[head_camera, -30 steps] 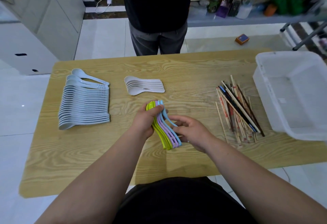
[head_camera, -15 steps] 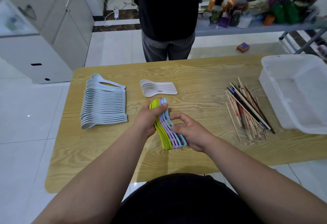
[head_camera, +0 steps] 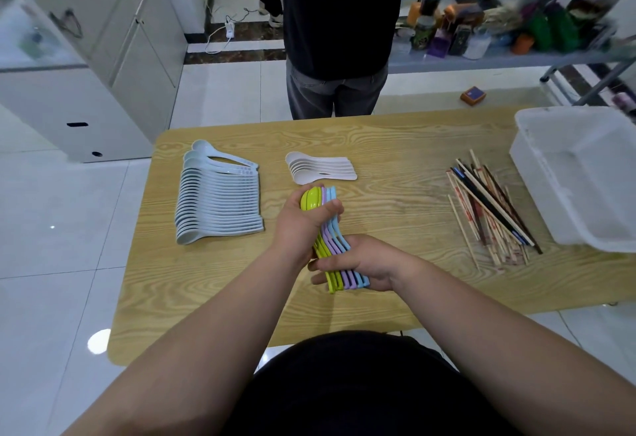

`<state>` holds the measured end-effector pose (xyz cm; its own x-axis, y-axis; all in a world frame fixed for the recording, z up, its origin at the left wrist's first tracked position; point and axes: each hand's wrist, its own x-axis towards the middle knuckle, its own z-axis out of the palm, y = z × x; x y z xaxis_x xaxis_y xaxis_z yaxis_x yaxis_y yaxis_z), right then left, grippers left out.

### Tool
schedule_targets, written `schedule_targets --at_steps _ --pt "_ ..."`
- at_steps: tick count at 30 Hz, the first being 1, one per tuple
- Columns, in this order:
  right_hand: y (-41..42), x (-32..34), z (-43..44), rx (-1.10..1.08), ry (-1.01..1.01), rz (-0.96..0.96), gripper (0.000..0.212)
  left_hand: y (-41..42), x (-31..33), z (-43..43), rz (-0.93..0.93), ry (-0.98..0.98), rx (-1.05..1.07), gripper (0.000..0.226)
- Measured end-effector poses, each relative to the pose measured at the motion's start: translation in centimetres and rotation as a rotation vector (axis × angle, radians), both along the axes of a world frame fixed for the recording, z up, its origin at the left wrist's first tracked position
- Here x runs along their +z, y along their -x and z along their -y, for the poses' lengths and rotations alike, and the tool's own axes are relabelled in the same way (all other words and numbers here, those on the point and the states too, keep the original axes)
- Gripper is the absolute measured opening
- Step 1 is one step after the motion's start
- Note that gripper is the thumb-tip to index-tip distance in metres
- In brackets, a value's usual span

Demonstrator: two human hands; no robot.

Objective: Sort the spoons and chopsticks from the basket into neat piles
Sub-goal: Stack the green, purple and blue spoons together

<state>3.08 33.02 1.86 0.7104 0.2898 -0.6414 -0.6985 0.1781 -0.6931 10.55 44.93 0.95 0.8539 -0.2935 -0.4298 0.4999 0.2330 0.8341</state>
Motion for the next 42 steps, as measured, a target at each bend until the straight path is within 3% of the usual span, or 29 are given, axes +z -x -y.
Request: schedule_targets --at_steps 7,12,14,19,21,25,28,31,35,42 --pt "0.1 -0.2 -0.6 0.023 0.139 0.025 0.036 0.4 -0.3 -1.7 0.115 -0.057 -0.048 0.060" --pt "0.0 -0.5 -0.3 0.097 0.387 0.131 0.032 -0.6 0.4 -3.6 0.024 0.042 -0.152 0.040" --pt "-0.1 -0.7 -0.2 0.098 0.401 0.147 0.032 -1.1 0.6 -4.1 0.029 0.058 -0.194 0.033" --pt "0.1 -1.5 -0.3 0.106 0.423 0.119 0.031 -1.1 -0.1 -4.3 0.042 0.023 -0.218 0.045" --pt "-0.3 -1.9 0.0 0.184 0.620 0.167 0.023 -1.6 -0.2 -4.7 0.036 -0.041 -0.281 0.040" --pt "-2.2 -2.5 1.0 0.603 1.305 0.381 0.014 -3.3 -0.5 -5.1 0.007 -0.328 -0.489 0.028" --pt "-3.4 -4.4 1.5 0.751 1.449 0.505 0.017 -4.0 -2.0 -5.0 0.018 -0.547 -0.609 0.025" --pt "-4.1 -7.1 1.8 0.761 1.498 0.637 0.016 -4.2 -4.3 -5.3 0.109 -0.763 -0.703 0.027" --pt "-4.6 -11.3 2.4 0.621 1.604 0.923 0.033 -3.7 -8.1 -5.3 0.233 -0.795 -0.634 0.028" --pt "-3.5 -16.6 4.5 0.547 1.487 0.914 0.064 -2.3 -15.2 -5.6 0.825 -0.826 -0.544 0.054"
